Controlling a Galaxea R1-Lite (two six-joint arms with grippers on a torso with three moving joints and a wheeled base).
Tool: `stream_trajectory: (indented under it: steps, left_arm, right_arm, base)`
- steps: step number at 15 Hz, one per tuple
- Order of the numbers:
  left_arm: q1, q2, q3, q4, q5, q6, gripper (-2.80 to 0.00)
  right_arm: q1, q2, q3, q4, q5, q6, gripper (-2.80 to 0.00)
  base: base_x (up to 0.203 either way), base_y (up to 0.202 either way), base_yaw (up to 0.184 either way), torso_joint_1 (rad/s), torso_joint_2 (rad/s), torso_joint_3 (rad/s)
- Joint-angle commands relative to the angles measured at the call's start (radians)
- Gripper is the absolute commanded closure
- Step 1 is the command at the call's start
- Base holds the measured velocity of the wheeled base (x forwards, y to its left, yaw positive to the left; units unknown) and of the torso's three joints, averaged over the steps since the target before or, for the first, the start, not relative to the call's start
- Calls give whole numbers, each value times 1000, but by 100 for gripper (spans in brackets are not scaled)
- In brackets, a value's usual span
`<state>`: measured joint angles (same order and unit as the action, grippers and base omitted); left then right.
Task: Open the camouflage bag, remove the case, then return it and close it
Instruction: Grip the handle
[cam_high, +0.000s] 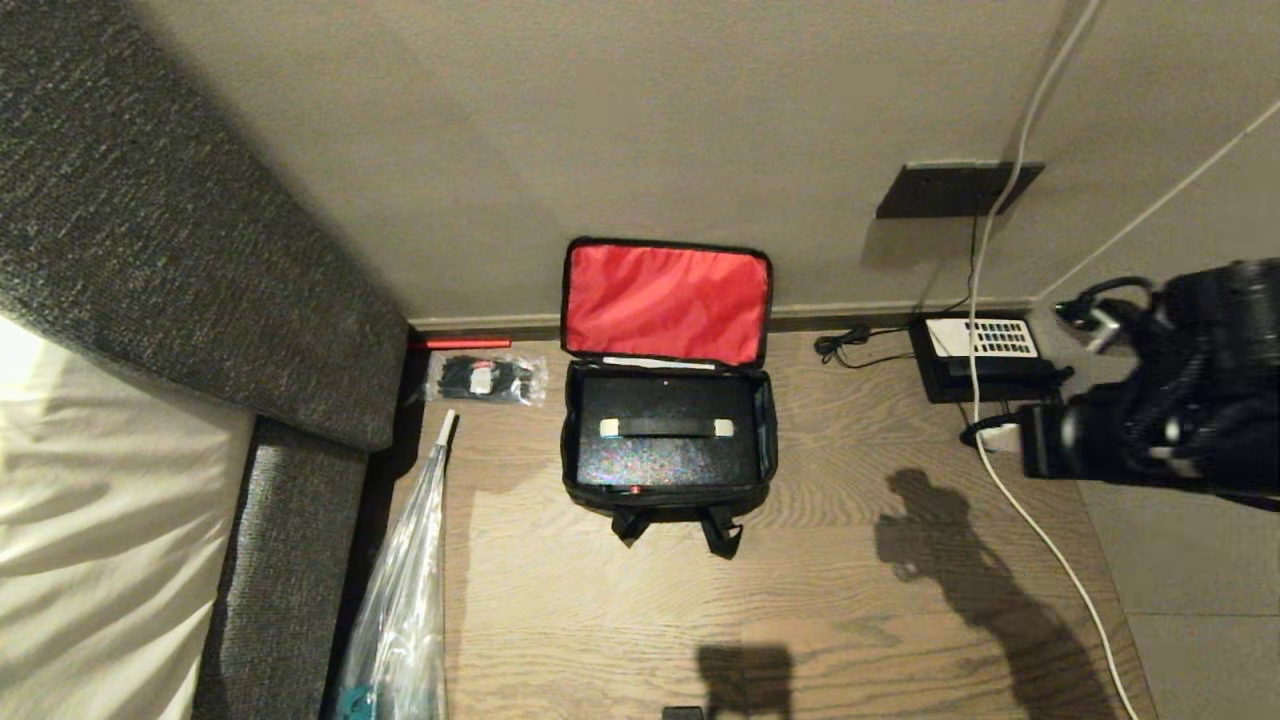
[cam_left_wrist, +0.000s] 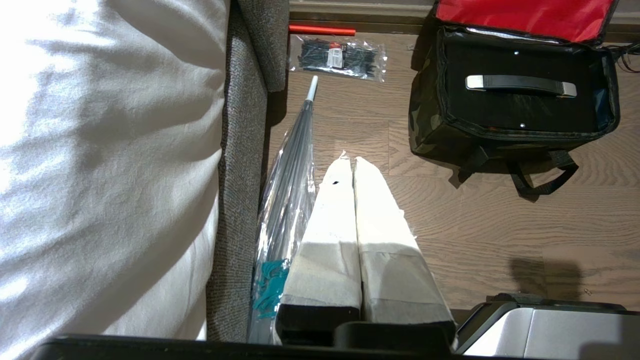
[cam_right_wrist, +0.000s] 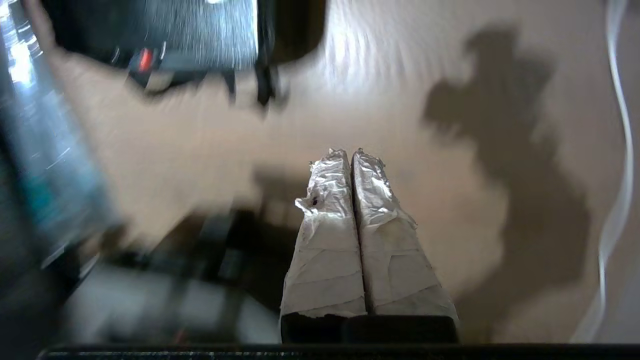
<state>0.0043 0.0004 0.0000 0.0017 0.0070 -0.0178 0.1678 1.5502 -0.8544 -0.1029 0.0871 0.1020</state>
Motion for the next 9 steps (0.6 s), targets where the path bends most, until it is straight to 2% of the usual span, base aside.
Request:
stream_trajectory:
  steps: [1, 2, 3, 6, 8, 9]
  left_arm:
    - [0, -2, 3, 0, 1, -1, 0]
    - [0, -2, 3, 0, 1, -1, 0]
    - [0, -2, 3, 0, 1, -1, 0]
    - [0, -2, 3, 0, 1, -1, 0]
    - [0, -2, 3, 0, 1, -1, 0]
    - [0, -2, 3, 0, 1, -1, 0]
  right_arm:
    - [151, 325, 25, -455, -183, -14, 0]
    - [223, 384, 10, -544, -273, -20, 0]
    - [279, 428, -25, -640, -316, -24, 0]
    - [374, 488, -51, -777, -346, -28, 0]
    - [408, 525, -52, -849, -347, -28, 0]
    - [425, 547, -53, -896, -348, -43, -280]
  base:
    - [0, 0, 0, 0, 0, 0]
    - [0, 0, 0, 0, 0, 0]
    - [0, 0, 0, 0, 0, 0]
    - [0, 0, 0, 0, 0, 0]
    - [0, 0, 0, 0, 0, 0]
    - [0, 0, 0, 0, 0, 0]
